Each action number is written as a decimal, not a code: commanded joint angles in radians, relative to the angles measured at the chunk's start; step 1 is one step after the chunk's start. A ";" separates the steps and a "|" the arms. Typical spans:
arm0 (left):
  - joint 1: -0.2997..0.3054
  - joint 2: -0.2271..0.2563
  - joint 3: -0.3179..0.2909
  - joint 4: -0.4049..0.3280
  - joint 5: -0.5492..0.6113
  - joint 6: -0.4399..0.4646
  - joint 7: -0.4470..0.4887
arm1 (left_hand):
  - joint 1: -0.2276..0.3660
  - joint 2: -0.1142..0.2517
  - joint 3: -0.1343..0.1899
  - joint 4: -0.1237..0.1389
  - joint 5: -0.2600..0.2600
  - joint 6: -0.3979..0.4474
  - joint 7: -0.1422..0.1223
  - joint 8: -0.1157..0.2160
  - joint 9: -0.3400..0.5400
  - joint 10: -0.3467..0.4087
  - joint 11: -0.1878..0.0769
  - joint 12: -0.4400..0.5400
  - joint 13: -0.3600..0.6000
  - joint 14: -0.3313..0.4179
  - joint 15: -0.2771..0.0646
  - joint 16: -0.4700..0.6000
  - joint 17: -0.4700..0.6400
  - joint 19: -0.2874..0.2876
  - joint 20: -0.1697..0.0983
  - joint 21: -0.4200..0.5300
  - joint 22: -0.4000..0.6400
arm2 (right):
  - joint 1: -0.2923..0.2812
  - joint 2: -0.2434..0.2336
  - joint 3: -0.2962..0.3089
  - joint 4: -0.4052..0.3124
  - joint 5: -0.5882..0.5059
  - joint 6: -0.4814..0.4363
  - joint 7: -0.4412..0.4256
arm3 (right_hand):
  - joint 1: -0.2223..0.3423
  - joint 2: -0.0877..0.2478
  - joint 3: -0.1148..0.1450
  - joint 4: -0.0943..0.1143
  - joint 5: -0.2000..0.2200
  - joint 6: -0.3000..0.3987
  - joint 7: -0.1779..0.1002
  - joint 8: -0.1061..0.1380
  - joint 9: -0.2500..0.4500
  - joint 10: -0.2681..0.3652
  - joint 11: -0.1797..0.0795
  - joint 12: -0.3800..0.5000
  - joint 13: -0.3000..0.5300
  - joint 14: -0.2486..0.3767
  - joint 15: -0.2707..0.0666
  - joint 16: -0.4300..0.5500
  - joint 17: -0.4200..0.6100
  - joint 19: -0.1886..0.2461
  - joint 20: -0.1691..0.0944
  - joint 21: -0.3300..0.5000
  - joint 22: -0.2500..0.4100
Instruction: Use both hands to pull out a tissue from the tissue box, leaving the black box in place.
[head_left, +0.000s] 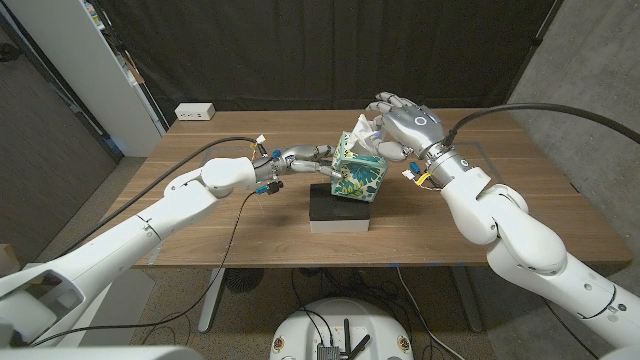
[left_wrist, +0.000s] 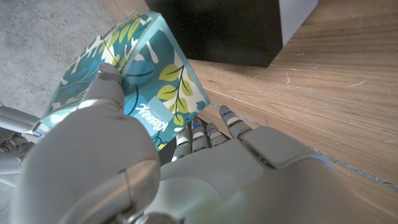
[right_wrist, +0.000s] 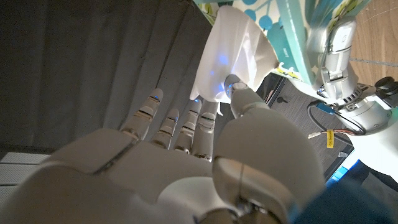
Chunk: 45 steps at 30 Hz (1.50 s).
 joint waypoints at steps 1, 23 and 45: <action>-0.004 -0.002 0.004 0.002 0.001 -0.001 -0.005 | 0.001 0.013 0.006 0.000 -0.003 0.010 -0.004 0.300 0.415 -0.005 0.003 0.003 0.004 -0.005 -0.002 0.001 -0.001 -0.004 0.004 0.004 0.003 | -0.011 0.042 0.002 0.049 -0.029 0.019 -0.124 | -0.001 -0.009 0.015 0.007 0.026 0.016 -0.007 0.021 0.023 0.013 -0.003 0.009 0.007 0.006 -0.007 0.004 0.002 0.009 0.008 -0.003 0.000; -0.010 -0.002 0.005 0.010 0.001 -0.008 -0.015 | -0.004 0.014 0.008 0.000 -0.003 0.009 -0.004 0.301 0.412 -0.008 0.003 0.003 0.003 -0.006 -0.002 0.001 -0.001 -0.007 0.002 0.004 0.003 | 0.008 0.072 0.000 0.076 -0.031 0.036 -0.223 | -0.034 -0.033 0.039 0.016 0.108 0.005 -0.017 0.067 0.096 0.014 -0.009 -0.002 0.021 -0.003 -0.006 -0.004 0.006 0.006 0.006 -0.012 -0.001; 0.009 0.012 -0.005 -0.007 -0.003 -0.012 -0.007 | -0.006 0.014 0.010 -0.002 -0.003 0.008 -0.005 0.303 0.411 -0.009 0.003 0.004 0.003 -0.007 -0.001 0.001 -0.001 -0.007 0.003 0.004 0.003 | 0.026 0.110 -0.013 0.098 -0.057 0.044 -0.339 | -0.053 -0.047 0.060 0.017 0.154 0.004 -0.020 0.083 0.121 0.021 -0.009 -0.008 0.029 -0.001 -0.009 -0.008 0.006 0.003 0.011 -0.016 0.000</action>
